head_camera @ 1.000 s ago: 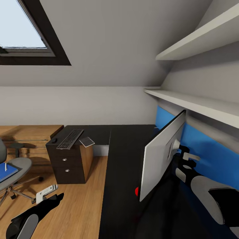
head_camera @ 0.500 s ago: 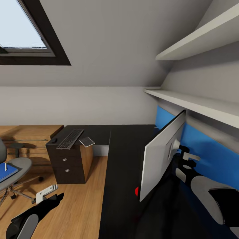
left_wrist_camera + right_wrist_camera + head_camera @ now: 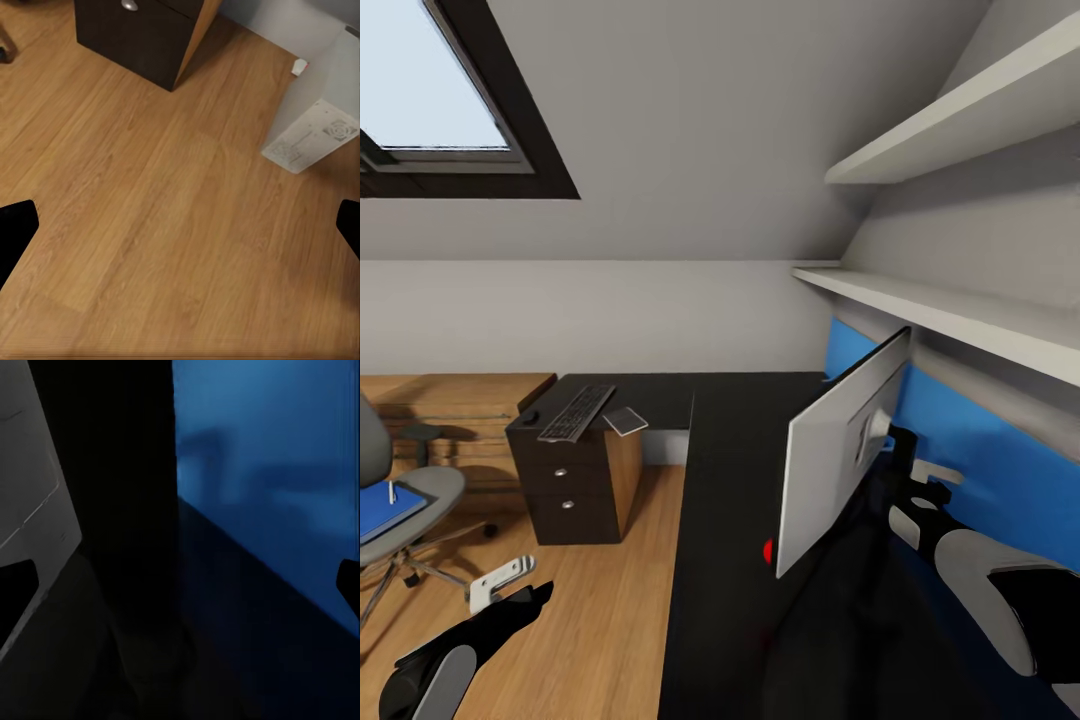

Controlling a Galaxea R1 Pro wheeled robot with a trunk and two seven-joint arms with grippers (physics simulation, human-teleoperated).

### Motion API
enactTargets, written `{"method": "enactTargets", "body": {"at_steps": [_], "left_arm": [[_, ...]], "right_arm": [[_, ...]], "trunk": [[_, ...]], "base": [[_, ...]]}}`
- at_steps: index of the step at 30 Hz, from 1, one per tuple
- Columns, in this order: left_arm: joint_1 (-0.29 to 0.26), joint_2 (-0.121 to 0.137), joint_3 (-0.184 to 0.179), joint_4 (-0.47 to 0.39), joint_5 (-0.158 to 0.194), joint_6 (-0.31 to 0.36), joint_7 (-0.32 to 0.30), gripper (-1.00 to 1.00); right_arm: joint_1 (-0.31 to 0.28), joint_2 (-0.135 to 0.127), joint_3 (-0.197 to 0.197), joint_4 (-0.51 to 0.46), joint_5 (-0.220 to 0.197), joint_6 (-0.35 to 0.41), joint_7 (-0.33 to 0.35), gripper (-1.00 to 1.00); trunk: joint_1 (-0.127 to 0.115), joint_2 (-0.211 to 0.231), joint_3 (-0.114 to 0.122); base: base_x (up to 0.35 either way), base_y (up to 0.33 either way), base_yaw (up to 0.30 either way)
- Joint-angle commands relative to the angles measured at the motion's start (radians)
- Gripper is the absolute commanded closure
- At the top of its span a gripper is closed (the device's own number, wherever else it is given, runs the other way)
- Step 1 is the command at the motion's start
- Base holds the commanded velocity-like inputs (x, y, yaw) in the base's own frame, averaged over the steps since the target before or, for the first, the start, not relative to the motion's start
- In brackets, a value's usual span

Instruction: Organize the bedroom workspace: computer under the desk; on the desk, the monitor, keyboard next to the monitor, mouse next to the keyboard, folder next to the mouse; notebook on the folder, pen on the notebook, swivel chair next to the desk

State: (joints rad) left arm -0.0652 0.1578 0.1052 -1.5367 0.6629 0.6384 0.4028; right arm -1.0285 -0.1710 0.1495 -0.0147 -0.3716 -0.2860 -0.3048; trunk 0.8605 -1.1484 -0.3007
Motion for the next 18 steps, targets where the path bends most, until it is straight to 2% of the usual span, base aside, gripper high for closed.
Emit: {"method": "enactTargets", "body": {"at_steps": [1, 9, 12, 18], "left_arm": [[-0.001, 0.000, 0.000, -0.001, 0.010, 0.003, 0.009, -1.00], [-0.001, 0.000, -0.001, -0.002, 0.010, 0.003, 0.008, -1.00], [-0.001, 0.000, -0.001, -0.002, 0.010, 0.003, 0.009, -1.00], [-0.001, 0.000, -0.004, 0.002, 0.013, 0.003, 0.010, -1.00]], "right_arm": [[-0.001, 0.000, 0.009, 0.001, -0.009, -0.002, -0.002, -1.00], [-0.001, 0.000, 0.009, 0.001, -0.009, -0.002, -0.001, -1.00], [-0.001, 0.001, 0.010, 0.002, -0.008, -0.003, 0.003, -1.00], [-0.001, 0.040, 0.011, -0.005, -0.005, -0.007, 0.002, -1.00]], "trunk": [[0.000, -0.001, -0.001], [0.000, -0.001, -0.001], [0.000, -0.001, -0.001], [0.000, -0.001, -0.001]], "base": [[-0.125, 0.000, 0.000], [-0.049, 0.000, 0.000], [-0.185, 0.000, 0.000], [-0.303, 0.000, 0.000]]}}
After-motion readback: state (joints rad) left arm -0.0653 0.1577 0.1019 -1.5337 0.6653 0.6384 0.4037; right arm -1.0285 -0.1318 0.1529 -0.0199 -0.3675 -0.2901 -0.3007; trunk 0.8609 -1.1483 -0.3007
